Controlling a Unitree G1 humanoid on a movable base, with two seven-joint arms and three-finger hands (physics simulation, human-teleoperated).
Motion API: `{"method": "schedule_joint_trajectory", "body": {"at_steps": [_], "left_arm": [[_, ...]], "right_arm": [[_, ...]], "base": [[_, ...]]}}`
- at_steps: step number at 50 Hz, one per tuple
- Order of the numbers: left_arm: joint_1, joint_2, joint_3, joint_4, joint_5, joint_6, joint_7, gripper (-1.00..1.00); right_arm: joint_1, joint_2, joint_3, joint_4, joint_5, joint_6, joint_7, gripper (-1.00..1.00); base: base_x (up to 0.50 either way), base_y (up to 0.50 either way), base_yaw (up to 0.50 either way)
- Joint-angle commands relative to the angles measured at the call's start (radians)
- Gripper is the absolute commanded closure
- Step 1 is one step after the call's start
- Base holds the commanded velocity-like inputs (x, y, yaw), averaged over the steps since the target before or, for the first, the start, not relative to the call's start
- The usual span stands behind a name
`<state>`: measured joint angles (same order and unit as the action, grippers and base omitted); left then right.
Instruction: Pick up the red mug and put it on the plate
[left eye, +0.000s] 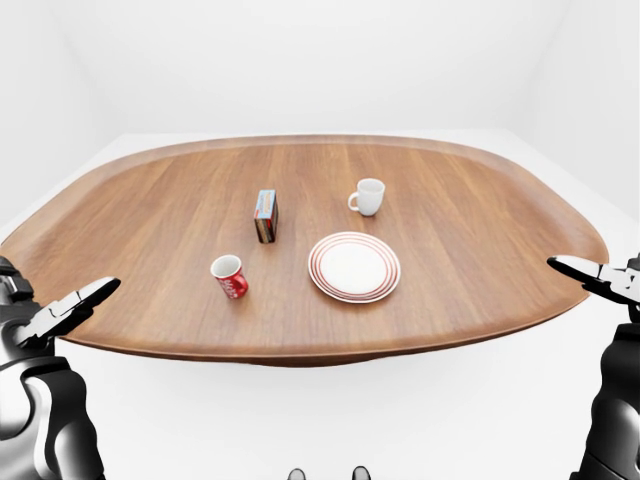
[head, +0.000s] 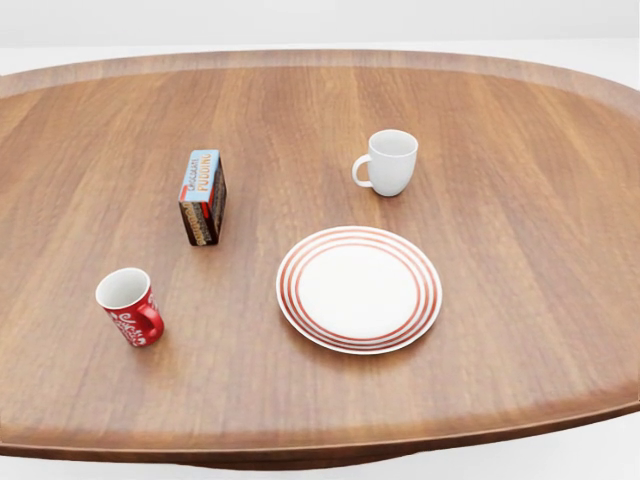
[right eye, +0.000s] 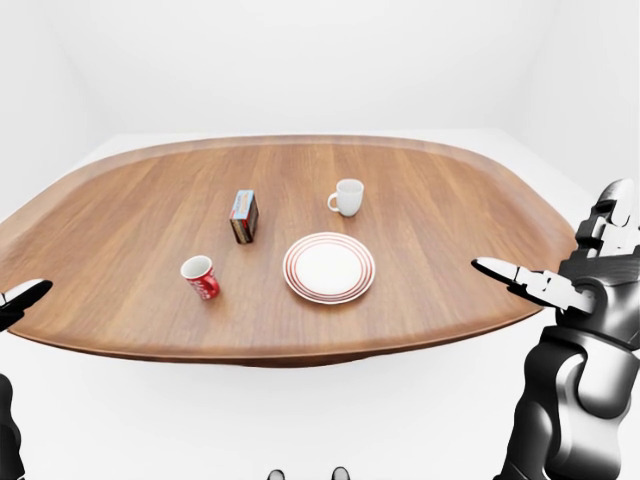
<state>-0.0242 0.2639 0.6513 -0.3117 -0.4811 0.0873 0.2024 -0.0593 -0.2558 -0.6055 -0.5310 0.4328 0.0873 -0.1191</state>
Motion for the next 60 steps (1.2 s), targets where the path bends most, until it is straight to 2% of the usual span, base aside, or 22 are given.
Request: {"method": "schedule_joint_trajectory", "body": {"at_steps": [1, 60], "left_arm": [[0.000, 0.001, 0.002, 0.015, -0.003, 0.000, -0.001, -1.00], [0.005, -0.004, -0.002, -0.005, -0.001, 0.000, 0.002, -1.00]], "right_arm": [[0.006, 0.001, -0.007, -0.004, 0.005, 0.000, 0.003, -1.00], [0.010, 0.005, -0.006, -0.002, -0.004, 0.000, 0.011, -1.00]], "base": [[0.23, 0.00, 0.00], [0.24, 0.00, 0.00]]}}
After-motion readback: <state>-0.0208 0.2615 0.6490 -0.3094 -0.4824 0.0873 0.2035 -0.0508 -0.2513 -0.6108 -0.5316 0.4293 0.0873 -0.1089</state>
